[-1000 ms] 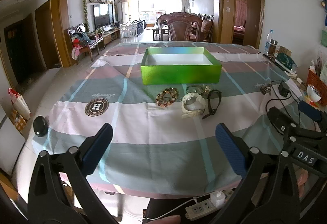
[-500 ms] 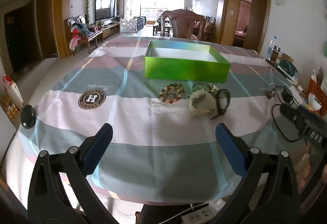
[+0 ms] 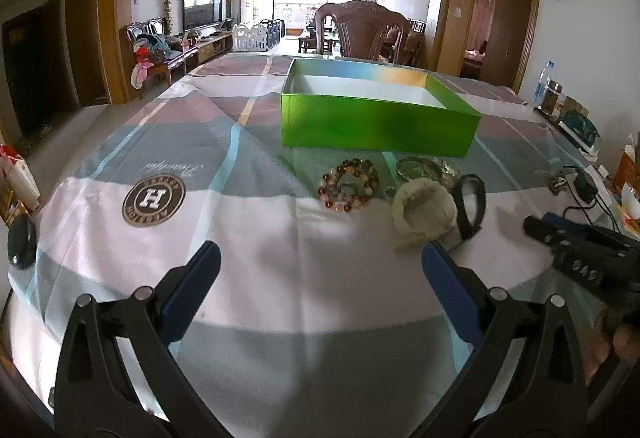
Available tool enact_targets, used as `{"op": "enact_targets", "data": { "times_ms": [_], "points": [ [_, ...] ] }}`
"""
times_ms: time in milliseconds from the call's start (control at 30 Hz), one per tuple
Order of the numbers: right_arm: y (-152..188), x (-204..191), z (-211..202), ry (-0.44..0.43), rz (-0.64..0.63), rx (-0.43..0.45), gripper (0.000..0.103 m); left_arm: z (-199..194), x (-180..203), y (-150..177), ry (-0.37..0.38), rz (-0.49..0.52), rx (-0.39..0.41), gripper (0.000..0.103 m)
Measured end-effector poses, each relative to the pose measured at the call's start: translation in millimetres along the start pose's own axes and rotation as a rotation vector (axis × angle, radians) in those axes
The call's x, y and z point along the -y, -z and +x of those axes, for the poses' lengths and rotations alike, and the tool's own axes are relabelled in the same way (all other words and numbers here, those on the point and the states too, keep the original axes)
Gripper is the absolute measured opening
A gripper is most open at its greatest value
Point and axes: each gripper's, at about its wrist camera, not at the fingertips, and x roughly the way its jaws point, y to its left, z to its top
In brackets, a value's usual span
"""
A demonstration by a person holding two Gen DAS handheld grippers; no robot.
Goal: Organize jewelry
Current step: 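Grasp the white watch with the left tool while the right tool grasps the black watch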
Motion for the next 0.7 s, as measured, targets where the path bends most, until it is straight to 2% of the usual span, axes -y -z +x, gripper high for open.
{"op": "enact_targets", "data": {
  "times_ms": [200,433,467,533,600,700],
  "points": [
    [-23.3,-4.3,29.4,-0.012,0.019,-0.036,0.037,23.2,3.6,-15.3,0.002,0.033,-0.023,0.099],
    [-38.4,-4.5,71.0,-0.047,0.049,-0.137,0.036,47.3,4.1,-28.4,0.021,0.034,-0.05,0.099],
    [-38.2,-4.1,76.8,-0.05,0.053,-0.145,0.033,51.0,4.8,-30.3,0.02,0.041,-0.058,0.099],
    [-38.1,-2.7,80.3,-0.04,0.048,-0.138,0.013,55.1,7.3,-32.9,0.017,0.055,-0.061,0.099],
    [-38.1,-0.7,82.0,-0.059,0.05,-0.144,0.003,57.5,11.9,-35.7,0.015,0.081,-0.057,0.099],
    [-38.2,3.6,78.9,-0.093,0.056,-0.127,0.002,62.5,19.6,-39.4,0.03,0.118,-0.067,0.099]
  ]
}}
